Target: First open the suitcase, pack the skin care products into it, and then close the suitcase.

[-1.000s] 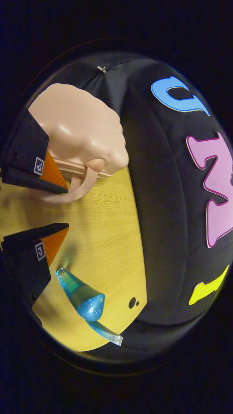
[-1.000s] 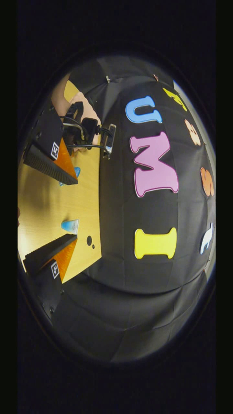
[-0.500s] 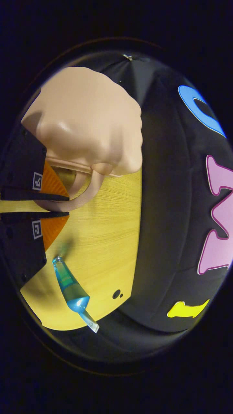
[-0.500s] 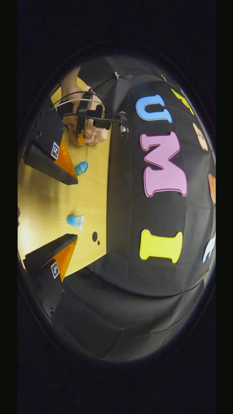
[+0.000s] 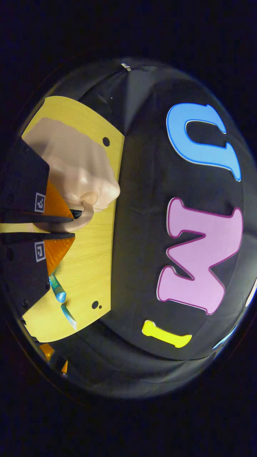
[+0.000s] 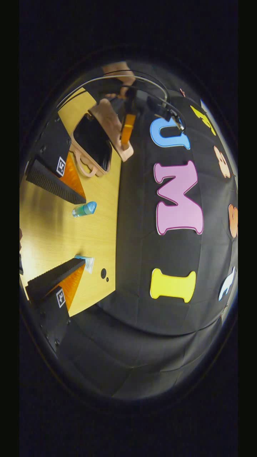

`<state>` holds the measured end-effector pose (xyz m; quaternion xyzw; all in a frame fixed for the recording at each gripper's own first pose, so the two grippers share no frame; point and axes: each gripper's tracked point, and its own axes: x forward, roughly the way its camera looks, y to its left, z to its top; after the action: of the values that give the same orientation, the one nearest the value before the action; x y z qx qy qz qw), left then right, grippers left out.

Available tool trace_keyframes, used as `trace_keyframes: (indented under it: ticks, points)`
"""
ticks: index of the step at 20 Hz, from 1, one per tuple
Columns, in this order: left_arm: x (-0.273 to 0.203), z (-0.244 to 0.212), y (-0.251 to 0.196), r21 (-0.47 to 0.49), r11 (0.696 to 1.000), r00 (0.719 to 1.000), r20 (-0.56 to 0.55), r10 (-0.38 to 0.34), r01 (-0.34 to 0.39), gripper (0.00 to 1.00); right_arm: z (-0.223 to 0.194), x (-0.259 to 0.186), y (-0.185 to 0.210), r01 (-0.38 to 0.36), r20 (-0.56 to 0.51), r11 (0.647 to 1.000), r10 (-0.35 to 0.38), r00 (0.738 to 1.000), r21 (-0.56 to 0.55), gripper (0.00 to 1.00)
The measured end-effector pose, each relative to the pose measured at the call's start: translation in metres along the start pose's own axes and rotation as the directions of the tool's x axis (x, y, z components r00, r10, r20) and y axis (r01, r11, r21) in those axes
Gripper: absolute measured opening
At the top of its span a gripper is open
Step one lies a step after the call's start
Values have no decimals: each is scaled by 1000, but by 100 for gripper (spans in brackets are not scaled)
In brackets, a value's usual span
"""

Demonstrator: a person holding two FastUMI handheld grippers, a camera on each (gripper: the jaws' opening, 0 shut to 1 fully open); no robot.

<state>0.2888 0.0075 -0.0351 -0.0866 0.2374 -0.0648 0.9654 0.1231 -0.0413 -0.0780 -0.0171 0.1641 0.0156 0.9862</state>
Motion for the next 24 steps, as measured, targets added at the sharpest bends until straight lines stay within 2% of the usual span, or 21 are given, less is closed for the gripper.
trace_keyframes:
  ticks: [1,3,5,8,12,16,18,21,24]
  points:
    - [-11,14,19,19,1000,1000,15,-2,2,15,0,-2,6,-1,2,1000,1,1000,-1,97]
    - [-25,32,63,116,993,999,36,22,-27,15,-1,-5,16,-1,-3,1000,1,1000,5,97]
    - [-34,51,107,196,978,996,68,64,-76,15,3,-9,25,3,3,1000,-3,1000,15,97]
    - [-38,69,177,250,954,983,113,143,-168,15,8,-17,29,39,20,999,-39,999,3,97]
    - [-35,69,261,373,889,964,141,227,-264,14,-5,-20,35,73,1,997,-73,997,6,96]
    - [-15,58,348,412,827,924,198,328,-382,14,-30,-14,45,98,-43,995,-99,994,-23,97]
    - [1,40,395,426,796,902,180,392,-431,14,-36,-11,48,122,-42,992,-123,992,-24,97]
    - [27,8,437,383,799,881,105,461,-464,14,-45,-3,52,142,-47,990,-142,989,-15,97]
    - [46,-15,453,330,825,879,33,476,-459,15,-49,4,53,160,-51,987,-161,986,-31,97]
